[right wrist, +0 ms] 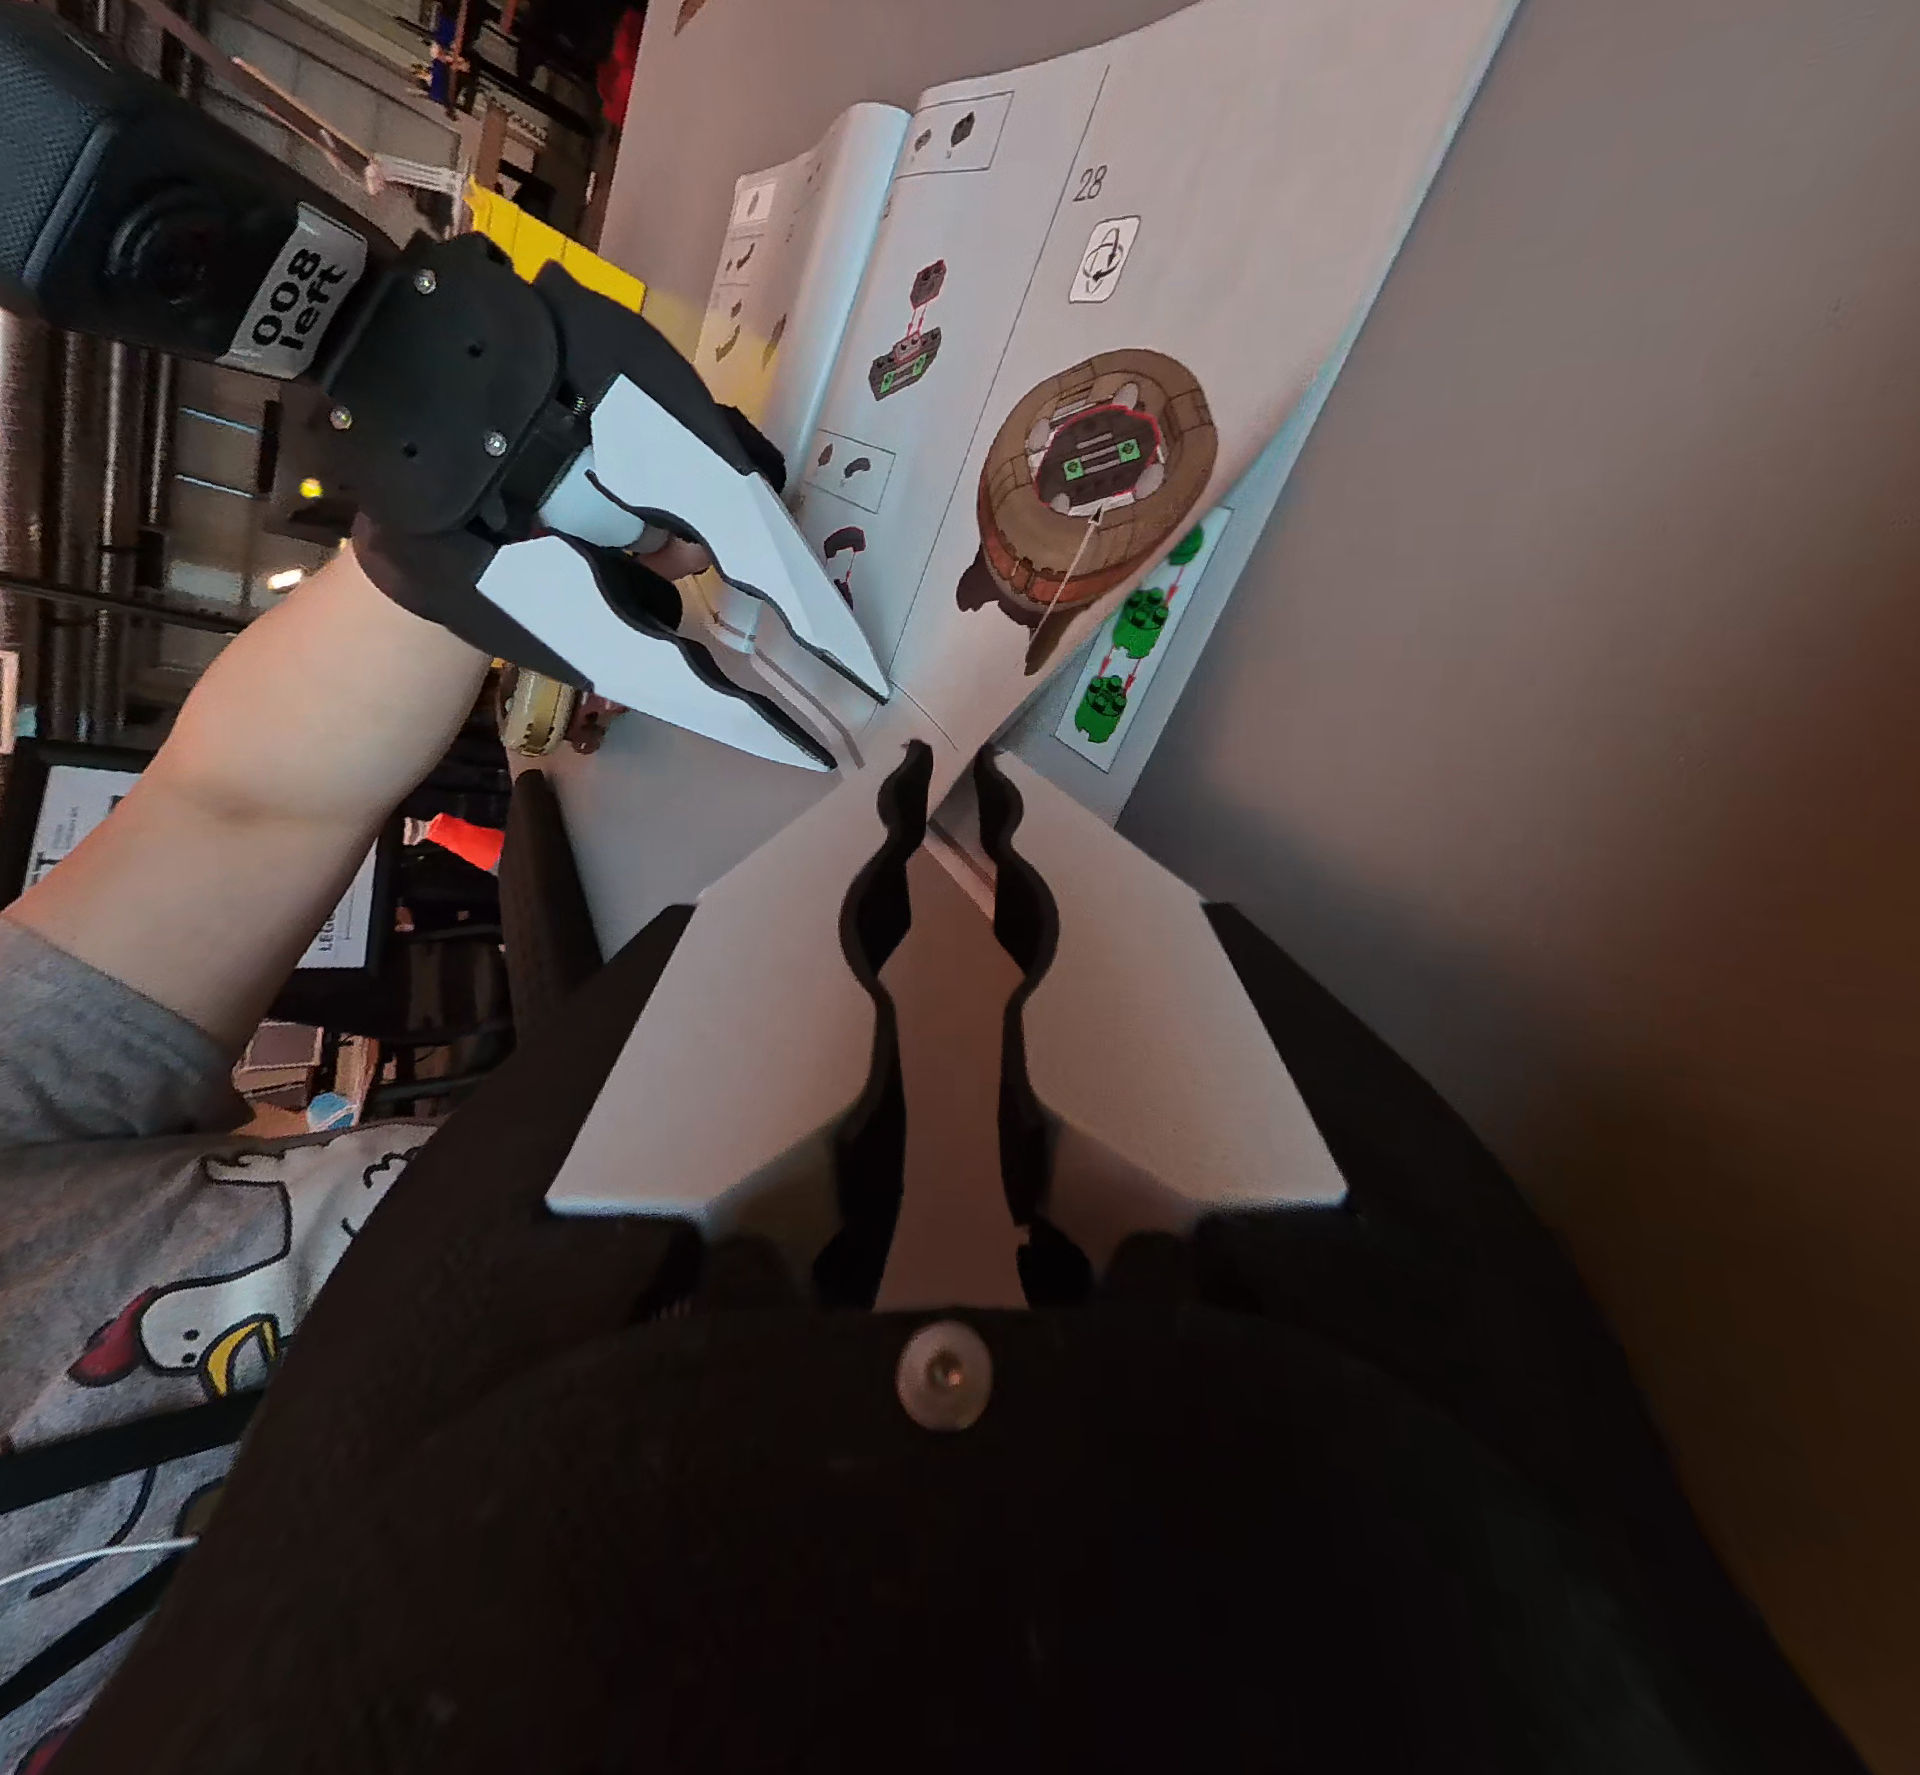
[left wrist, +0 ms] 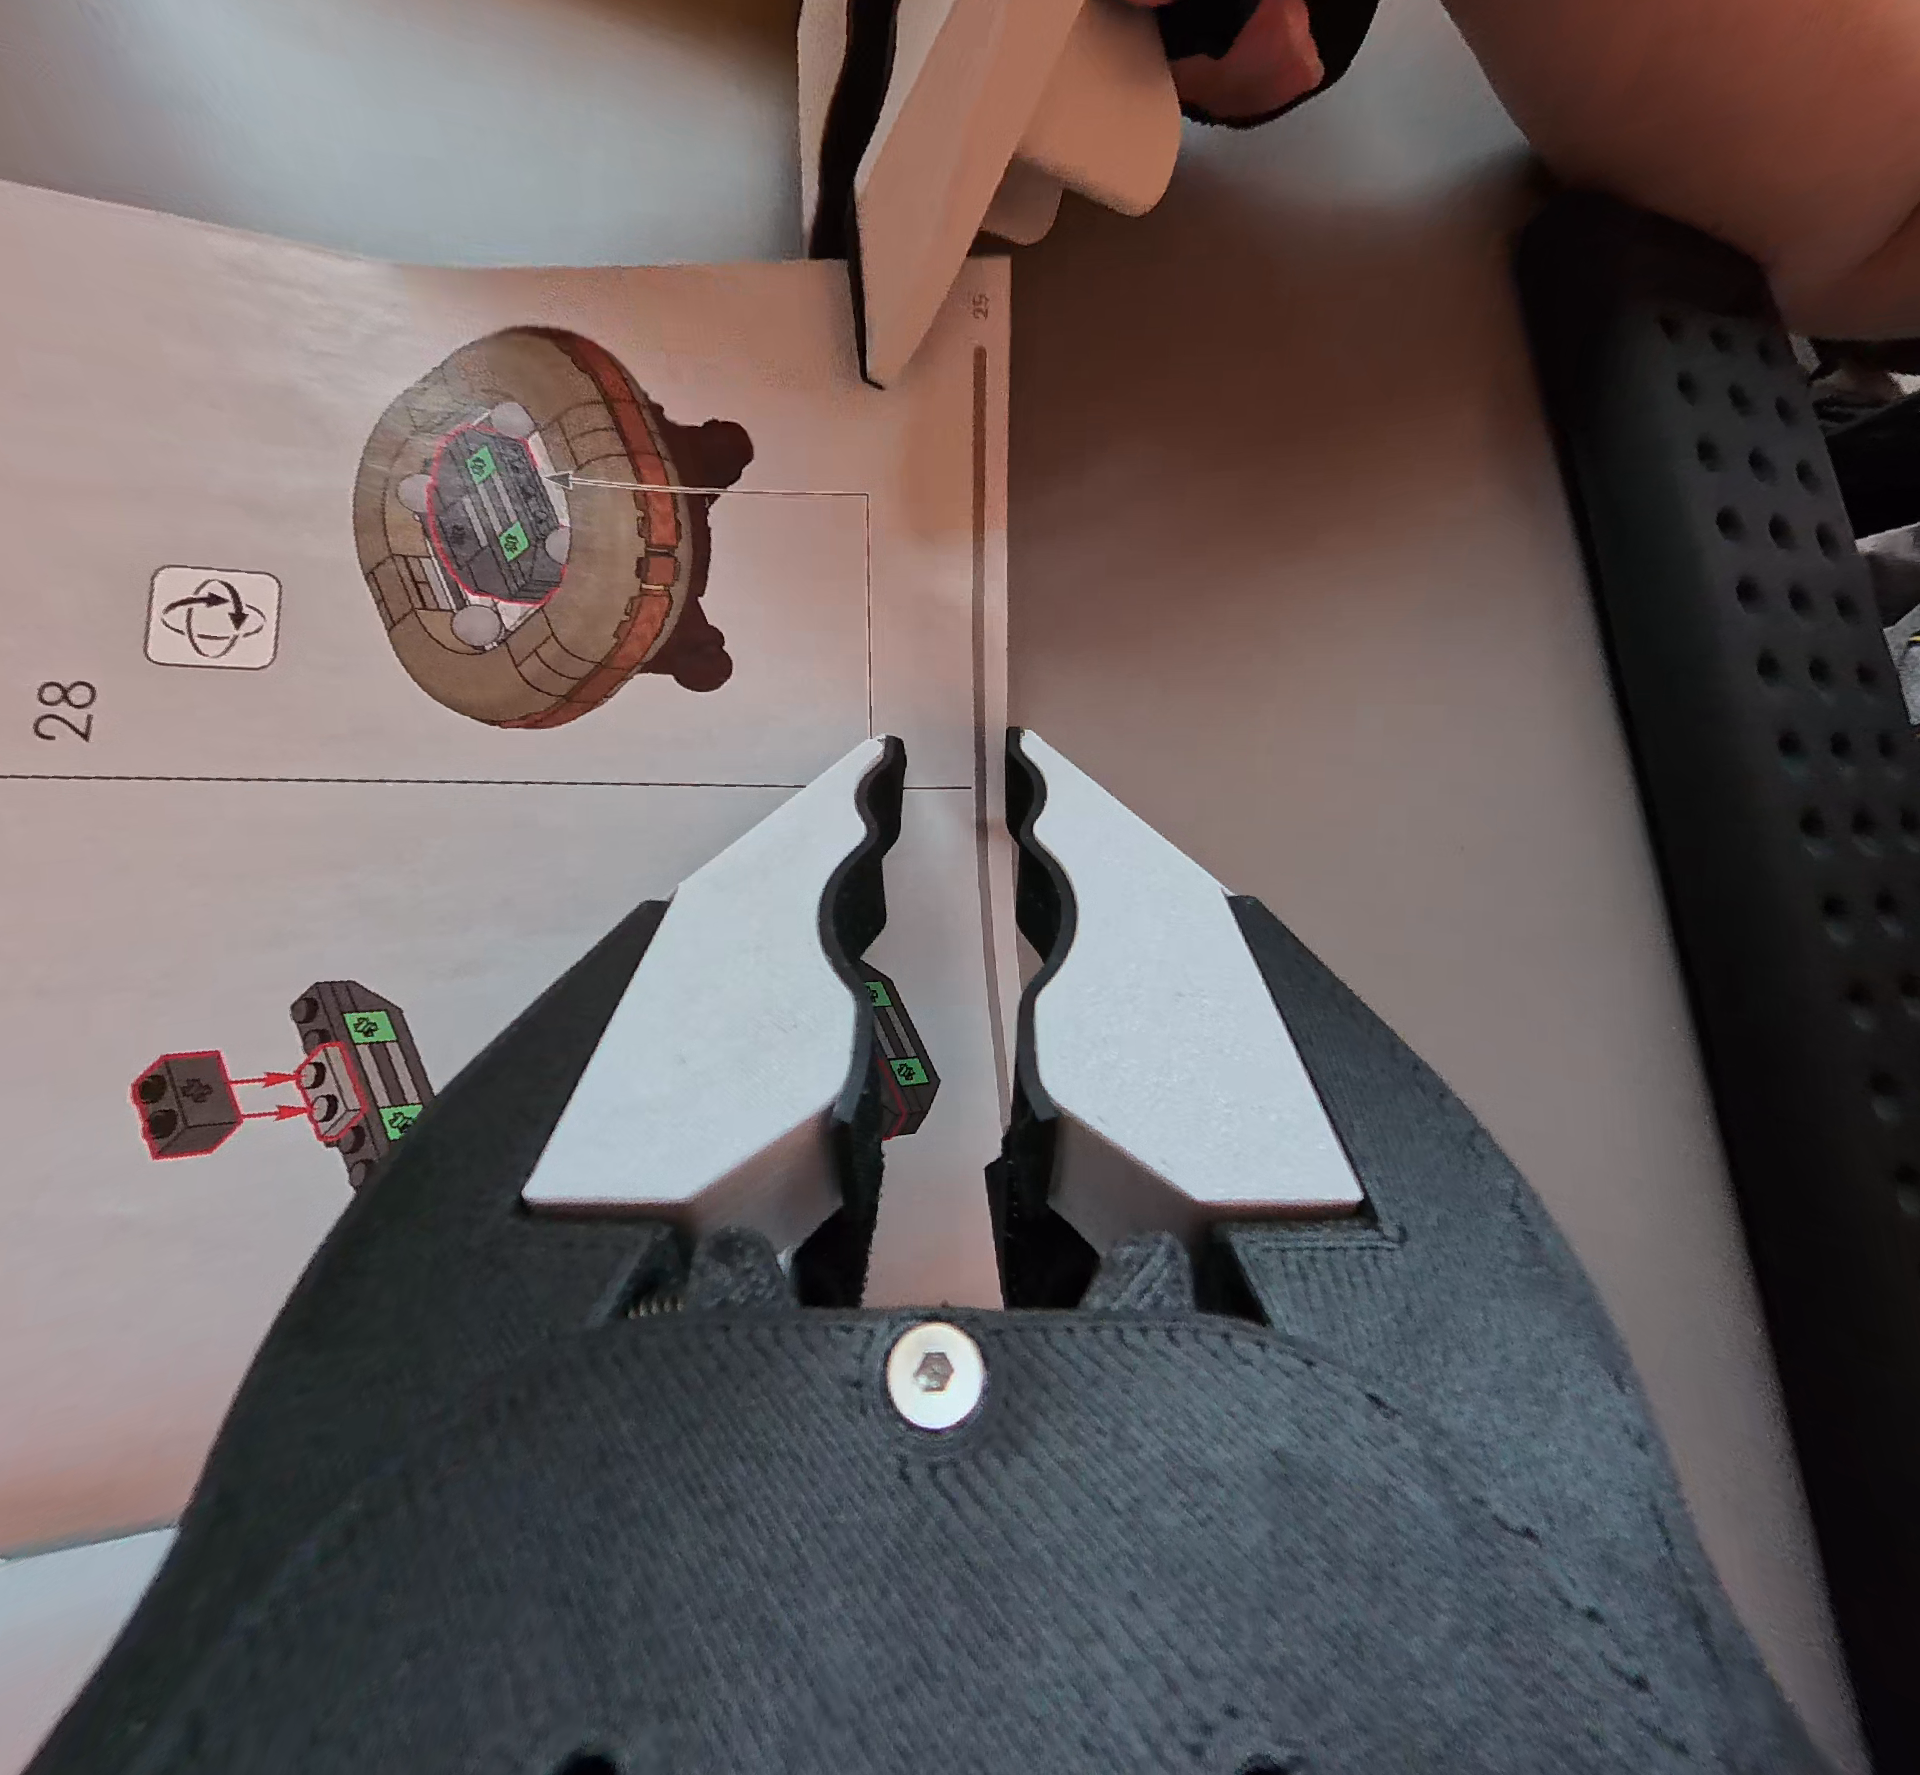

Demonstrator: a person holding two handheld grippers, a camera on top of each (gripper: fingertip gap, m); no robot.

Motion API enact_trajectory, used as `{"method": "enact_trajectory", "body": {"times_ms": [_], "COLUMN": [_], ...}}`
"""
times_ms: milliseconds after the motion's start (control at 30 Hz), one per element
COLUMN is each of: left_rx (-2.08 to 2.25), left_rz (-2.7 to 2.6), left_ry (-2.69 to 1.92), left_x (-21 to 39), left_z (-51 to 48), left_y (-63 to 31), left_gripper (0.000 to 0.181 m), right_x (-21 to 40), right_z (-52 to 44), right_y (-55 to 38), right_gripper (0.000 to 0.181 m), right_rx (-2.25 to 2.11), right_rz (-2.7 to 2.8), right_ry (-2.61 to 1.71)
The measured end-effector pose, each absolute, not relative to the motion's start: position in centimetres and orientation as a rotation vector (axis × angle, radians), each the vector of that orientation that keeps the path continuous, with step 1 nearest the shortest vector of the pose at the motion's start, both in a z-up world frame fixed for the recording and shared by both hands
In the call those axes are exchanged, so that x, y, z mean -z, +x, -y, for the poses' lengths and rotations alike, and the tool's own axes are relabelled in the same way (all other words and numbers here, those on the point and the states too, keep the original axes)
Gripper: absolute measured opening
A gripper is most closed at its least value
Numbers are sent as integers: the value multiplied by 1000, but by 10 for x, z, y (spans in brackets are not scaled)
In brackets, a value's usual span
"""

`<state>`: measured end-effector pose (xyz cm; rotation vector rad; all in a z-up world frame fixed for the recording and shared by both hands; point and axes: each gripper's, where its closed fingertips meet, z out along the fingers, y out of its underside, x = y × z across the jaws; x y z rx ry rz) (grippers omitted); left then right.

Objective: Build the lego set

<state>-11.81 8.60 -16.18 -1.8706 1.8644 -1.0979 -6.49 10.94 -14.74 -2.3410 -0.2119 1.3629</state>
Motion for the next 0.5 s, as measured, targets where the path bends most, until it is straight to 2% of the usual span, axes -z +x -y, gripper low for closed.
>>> {"method": "enact_trajectory", "body": {"times_ms": [333,500], "left_rx": [1145,1303], "left_rz": [-1674,-1274], "left_ry": [-2057,-2255], "left_x": [151,127], "left_z": [-99,-129], "left_y": [-110,-89], "left_gripper": [17,19], "right_x": [150,145], "right_z": [-107,-112], "right_y": [-67,-68], "right_gripper": [3,1], "right_rx": [-1274,-934], "right_rz": [338,619], "right_ry": [-2349,-2265]}}
